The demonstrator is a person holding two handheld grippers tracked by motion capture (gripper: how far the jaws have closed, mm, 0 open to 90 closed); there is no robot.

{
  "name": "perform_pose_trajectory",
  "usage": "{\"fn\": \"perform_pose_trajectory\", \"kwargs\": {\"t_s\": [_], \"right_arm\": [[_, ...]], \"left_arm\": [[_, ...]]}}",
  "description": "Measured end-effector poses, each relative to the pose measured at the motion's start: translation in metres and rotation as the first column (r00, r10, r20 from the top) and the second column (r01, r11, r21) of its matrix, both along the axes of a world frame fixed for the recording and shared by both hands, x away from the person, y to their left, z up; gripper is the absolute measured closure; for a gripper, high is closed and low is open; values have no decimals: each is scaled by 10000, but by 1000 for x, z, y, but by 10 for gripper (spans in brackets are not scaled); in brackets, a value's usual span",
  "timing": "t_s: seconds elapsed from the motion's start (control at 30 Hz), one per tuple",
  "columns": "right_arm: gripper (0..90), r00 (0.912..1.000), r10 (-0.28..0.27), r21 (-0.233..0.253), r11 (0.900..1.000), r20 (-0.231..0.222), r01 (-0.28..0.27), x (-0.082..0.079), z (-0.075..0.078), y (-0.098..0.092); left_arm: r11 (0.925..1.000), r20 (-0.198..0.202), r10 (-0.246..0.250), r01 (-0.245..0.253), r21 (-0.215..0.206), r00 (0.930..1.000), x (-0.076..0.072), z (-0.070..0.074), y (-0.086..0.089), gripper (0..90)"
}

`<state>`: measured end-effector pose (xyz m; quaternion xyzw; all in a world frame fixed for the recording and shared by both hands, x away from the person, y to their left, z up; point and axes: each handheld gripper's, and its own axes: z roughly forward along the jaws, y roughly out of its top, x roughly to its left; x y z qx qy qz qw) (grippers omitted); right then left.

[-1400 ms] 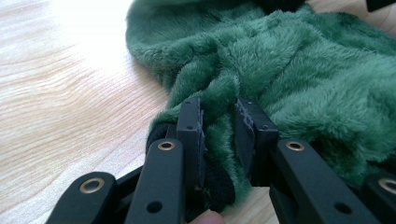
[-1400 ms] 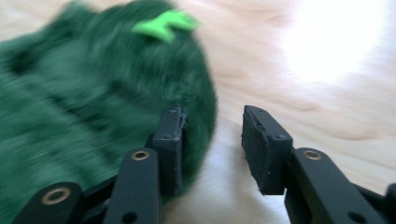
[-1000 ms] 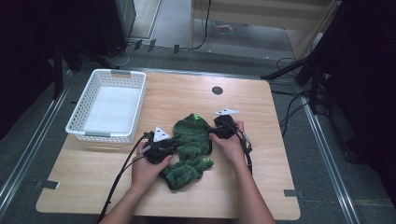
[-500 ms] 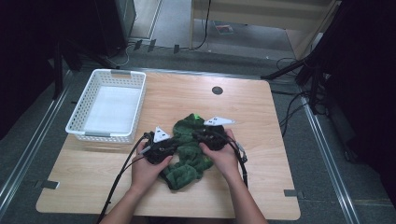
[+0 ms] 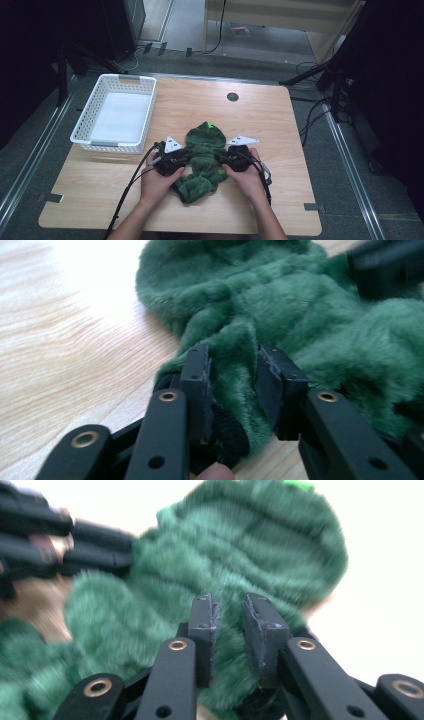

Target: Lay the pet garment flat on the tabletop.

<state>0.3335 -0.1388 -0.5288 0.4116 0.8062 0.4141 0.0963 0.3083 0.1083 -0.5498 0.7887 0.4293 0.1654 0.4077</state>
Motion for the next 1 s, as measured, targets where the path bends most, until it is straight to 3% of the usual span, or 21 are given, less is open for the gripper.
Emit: {"fn": "perform_pose_trajectory", "kwargs": {"t_s": [0.13, 0.27, 0.37, 0.47, 0.57, 0.7, 0.87, 0.93, 1.0], "right_arm": [[741, 9976, -595, 590, 9966, 343, 574, 5, 12, -3], [736, 9966, -646, 863, 9945, 511, 600, 10, 16, 8], [721, 9981, -202, 601, 9981, 578, 167, 12, 15, 24], [700, 9975, 493, 389, 9979, 499, -512, 9, 13, 34], [695, 9935, 1075, -66, 9942, 383, -1073, 2, 9, 36], [690, 9929, 1181, -1025, 9879, 120, -1163, -6, -4, 27], [682, 9963, 838, -904, 9925, 174, -819, -9, -11, 13], [636, 9966, 728, -996, 9927, 382, -687, -10, -7, 13], [621, 9973, 597, -483, 9972, 429, -576, -14, 2, 10]], "left_arm": [[10000, 326, 5, -2, -95, 9995, -3, 1, 1, 619], [9984, 676, 122, -85, -551, 9976, -6, 1, 4, 602], [9969, 854, 119, -52, -788, 9963, -8, 2, 7, 594], [9964, 790, 172, -106, -841, 9967, -7, 2, 7, 587], [9961, 555, 311, -264, -841, 9980, -5, 1, 8, 591], [9962, 184, 464, -450, -741, 9988, -1, 1, 8, 611], [9984, 111, 454, -450, -341, 9989, -1, 0, 4, 624], [9986, 141, 412, -407, -342, 9991, -1, 0, 4, 615], [9985, 286, 334, -321, -449, 9990, -3, 1, 5, 593]]}}
